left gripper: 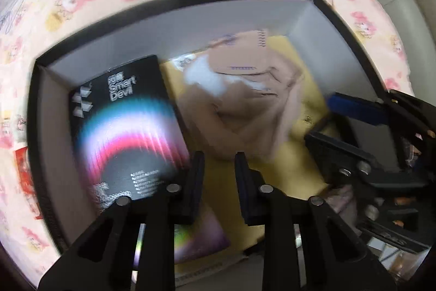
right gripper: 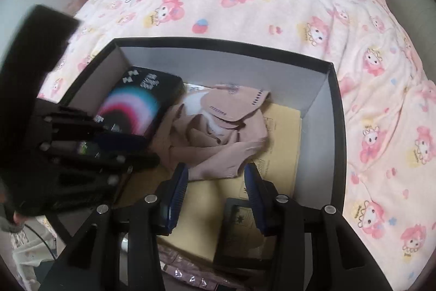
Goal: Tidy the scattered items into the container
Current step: 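Lower the purple box into the black box and open both grippers, then move both grippers back to the clear bag with the bead-art kit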
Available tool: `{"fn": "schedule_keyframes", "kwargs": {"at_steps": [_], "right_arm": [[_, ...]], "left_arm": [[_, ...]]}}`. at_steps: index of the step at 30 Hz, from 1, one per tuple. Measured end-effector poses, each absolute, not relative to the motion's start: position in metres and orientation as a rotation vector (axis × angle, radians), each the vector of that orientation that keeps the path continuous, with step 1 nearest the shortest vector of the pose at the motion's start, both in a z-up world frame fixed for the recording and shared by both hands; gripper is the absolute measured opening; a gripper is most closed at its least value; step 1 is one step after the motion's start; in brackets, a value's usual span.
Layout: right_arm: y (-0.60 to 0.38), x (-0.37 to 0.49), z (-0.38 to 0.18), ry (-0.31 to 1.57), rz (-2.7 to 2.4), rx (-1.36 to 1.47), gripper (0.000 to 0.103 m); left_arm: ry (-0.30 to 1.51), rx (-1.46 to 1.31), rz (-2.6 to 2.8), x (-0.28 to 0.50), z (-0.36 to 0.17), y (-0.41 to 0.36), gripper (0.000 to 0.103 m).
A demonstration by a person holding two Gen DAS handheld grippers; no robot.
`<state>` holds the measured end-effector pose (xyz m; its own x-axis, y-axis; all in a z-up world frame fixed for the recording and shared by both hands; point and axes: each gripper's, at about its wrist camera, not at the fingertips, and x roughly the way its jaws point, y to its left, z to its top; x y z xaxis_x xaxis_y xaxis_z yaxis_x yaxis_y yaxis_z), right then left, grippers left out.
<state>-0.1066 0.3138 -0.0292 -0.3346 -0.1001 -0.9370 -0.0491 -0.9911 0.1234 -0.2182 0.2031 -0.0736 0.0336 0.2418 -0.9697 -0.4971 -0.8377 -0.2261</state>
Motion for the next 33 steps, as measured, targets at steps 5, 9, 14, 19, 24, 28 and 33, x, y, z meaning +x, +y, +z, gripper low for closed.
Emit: {"fn": "schedule_keyframes", "kwargs": {"at_steps": [5, 9, 14, 19, 24, 28, 33], "right_arm": [[0.309, -0.101, -0.03, -0.249, -2.509, 1.76, 0.039], [0.3, -0.091, -0.035, -0.245, -2.519, 1.723, 0.039], [0.292, -0.088, -0.037, -0.256, -2.576, 1.67, 0.039], [0.283, -0.08, -0.025, -0.295, -2.688, 1.552, 0.04], [0.263, -0.068, -0.01, -0.249, -2.737, 1.434, 0.041], [0.238, -0.059, 0.001, -0.139, -2.765, 1.358, 0.041], [0.206, -0.055, 0.004, -0.144, -2.683, 1.318, 0.042]], "left_arm": [[0.106, -1.789, 1.892, -0.224, -0.069, 0.19, 0.022], [0.0, -1.73, 1.937, -0.214, -0.057, 0.171, 0.025], [-0.034, -1.634, 2.052, -0.188, -0.042, 0.149, 0.028], [-0.027, -1.433, 2.197, -0.155, -0.012, 0.141, 0.045], [-0.095, -1.329, 2.222, -0.129, 0.006, 0.125, 0.047], [-0.118, -1.273, 2.281, -0.109, 0.011, 0.108, 0.047], [-0.206, -1.243, 2.348, -0.085, 0.014, 0.068, 0.048]]}}
